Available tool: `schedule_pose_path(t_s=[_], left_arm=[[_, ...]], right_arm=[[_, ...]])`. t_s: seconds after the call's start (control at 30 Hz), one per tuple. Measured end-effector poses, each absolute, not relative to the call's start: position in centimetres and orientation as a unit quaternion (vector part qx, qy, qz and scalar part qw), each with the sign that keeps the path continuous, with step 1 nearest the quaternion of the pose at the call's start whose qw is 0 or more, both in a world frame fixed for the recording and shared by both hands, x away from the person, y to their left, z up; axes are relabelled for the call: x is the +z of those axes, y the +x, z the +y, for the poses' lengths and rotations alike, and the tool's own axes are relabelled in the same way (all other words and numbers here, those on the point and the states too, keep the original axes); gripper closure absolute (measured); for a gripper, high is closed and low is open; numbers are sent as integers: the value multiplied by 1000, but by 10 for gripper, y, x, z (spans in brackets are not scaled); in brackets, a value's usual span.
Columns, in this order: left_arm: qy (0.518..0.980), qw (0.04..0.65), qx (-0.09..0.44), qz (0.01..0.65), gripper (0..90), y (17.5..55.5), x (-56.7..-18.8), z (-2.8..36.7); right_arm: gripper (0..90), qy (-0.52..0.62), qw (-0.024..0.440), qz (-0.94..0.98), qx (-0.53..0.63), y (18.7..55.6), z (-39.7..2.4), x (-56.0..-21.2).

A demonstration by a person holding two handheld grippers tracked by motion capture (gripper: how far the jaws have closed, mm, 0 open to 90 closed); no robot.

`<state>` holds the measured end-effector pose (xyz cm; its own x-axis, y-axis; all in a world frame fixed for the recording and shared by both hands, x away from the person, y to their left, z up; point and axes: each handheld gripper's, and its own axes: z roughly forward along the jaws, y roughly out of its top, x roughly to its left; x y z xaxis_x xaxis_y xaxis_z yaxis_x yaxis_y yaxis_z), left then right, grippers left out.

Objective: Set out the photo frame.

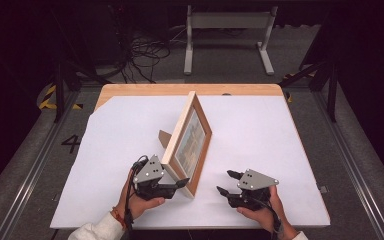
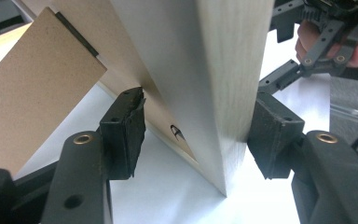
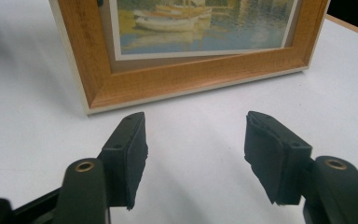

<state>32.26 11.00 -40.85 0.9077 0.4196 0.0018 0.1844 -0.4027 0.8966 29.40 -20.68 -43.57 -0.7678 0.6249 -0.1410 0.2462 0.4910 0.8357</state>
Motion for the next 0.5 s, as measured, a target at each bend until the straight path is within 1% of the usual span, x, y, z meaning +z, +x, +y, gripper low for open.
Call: schedule_pose_path(t_s=[0.27, 0.4, 0.43, 0.47, 0.5], left_arm=[[827, 517, 118, 186, 438, 323, -410, 118], [821, 517, 129, 205, 413, 320, -414, 115], [816, 515, 141, 221, 395, 316, -418, 112], [816, 515, 141, 221, 400, 316, -418, 112], [812, 515, 146, 235, 401, 314, -422, 109]], right_arm=[[389, 259, 221, 837, 429, 294, -206, -437], [380, 260, 221, 837, 428, 295, -206, -437], [373, 260, 220, 838, 427, 295, -206, -437], [373, 260, 220, 838, 427, 295, -206, -437], [368, 261, 222, 837, 426, 295, -206, -437]])
